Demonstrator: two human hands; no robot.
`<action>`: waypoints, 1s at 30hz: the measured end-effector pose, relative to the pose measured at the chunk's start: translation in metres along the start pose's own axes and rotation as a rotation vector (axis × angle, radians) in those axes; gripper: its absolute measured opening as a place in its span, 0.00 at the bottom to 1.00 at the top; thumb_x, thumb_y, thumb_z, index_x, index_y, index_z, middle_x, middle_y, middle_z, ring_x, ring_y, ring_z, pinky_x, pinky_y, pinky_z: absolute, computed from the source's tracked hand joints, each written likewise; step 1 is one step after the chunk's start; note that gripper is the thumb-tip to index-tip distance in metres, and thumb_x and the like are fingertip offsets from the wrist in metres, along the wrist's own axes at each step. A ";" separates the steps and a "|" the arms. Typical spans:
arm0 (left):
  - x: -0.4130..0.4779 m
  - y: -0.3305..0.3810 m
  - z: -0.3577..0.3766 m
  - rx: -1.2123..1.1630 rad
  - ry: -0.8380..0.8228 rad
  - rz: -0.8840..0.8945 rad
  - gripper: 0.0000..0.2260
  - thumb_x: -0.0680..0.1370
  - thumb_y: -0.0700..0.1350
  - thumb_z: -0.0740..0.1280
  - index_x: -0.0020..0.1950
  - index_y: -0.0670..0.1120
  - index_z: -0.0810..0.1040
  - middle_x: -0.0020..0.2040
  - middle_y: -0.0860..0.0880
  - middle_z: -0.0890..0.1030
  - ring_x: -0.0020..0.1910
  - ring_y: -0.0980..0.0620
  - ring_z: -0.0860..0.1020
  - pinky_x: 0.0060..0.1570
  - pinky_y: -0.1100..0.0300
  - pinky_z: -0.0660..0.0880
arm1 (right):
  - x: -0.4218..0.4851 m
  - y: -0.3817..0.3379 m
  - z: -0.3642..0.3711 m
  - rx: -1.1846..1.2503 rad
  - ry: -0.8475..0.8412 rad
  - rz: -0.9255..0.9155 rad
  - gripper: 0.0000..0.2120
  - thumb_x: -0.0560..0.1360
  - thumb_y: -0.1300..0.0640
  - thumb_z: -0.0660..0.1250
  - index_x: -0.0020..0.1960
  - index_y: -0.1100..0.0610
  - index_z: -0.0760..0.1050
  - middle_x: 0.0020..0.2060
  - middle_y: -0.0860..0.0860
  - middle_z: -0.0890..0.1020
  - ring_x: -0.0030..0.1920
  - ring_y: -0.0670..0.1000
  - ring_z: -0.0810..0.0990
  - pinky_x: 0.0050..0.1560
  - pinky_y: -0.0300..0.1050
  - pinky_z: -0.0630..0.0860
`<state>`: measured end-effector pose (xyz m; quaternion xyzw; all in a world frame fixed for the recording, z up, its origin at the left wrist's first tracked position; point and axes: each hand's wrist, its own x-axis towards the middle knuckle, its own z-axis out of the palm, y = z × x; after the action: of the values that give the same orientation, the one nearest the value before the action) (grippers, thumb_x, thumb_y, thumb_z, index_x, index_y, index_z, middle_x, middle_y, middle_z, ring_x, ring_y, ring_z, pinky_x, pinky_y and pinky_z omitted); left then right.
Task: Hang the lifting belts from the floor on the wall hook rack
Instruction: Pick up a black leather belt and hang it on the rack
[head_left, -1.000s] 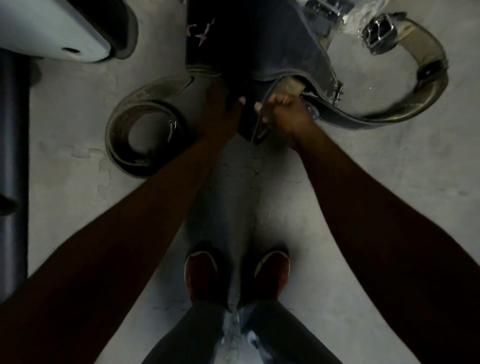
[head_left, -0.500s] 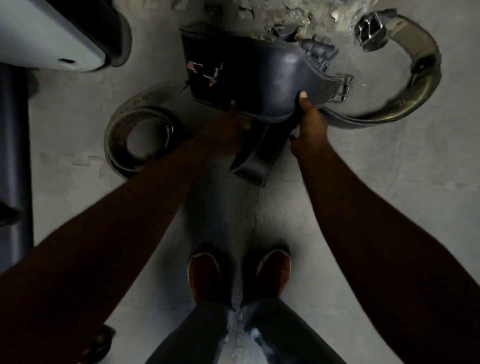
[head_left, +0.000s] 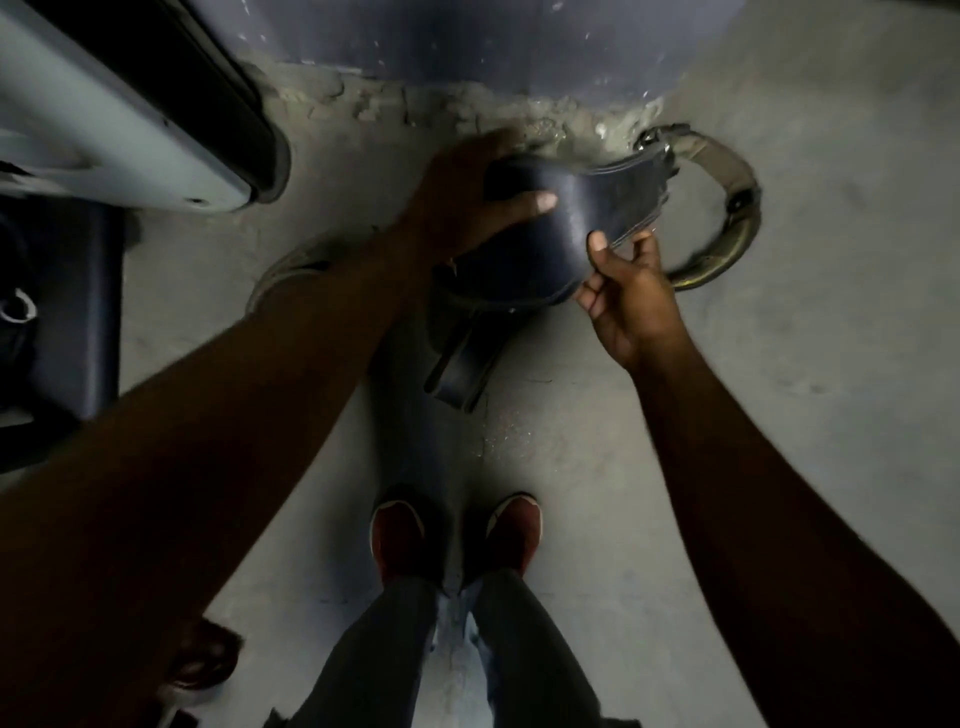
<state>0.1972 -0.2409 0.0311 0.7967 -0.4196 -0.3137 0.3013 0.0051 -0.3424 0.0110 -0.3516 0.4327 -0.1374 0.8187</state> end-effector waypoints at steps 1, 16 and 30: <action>0.000 0.018 -0.014 -0.040 -0.071 0.028 0.31 0.75 0.61 0.69 0.74 0.49 0.69 0.73 0.49 0.71 0.72 0.55 0.68 0.73 0.56 0.64 | -0.012 -0.019 0.002 -0.028 -0.050 0.005 0.22 0.79 0.66 0.65 0.67 0.49 0.66 0.56 0.52 0.85 0.55 0.55 0.83 0.59 0.57 0.77; -0.103 0.312 -0.199 -0.923 -0.079 -0.362 0.15 0.79 0.57 0.63 0.43 0.47 0.78 0.34 0.51 0.82 0.32 0.54 0.82 0.32 0.61 0.79 | -0.225 -0.287 0.116 -0.337 -0.405 -0.078 0.28 0.78 0.69 0.65 0.75 0.54 0.66 0.62 0.63 0.81 0.61 0.62 0.81 0.61 0.57 0.80; -0.245 0.470 -0.265 -0.653 0.064 0.056 0.17 0.81 0.43 0.63 0.71 0.46 0.71 0.66 0.45 0.78 0.66 0.46 0.76 0.67 0.47 0.71 | -0.421 -0.459 0.211 -0.462 -0.227 -0.546 0.14 0.82 0.61 0.62 0.67 0.55 0.74 0.51 0.50 0.83 0.49 0.47 0.82 0.44 0.43 0.82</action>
<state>0.0604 -0.1926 0.6058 0.6556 -0.3087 -0.3980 0.5625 -0.0365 -0.3515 0.6677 -0.6427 0.2488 -0.2096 0.6936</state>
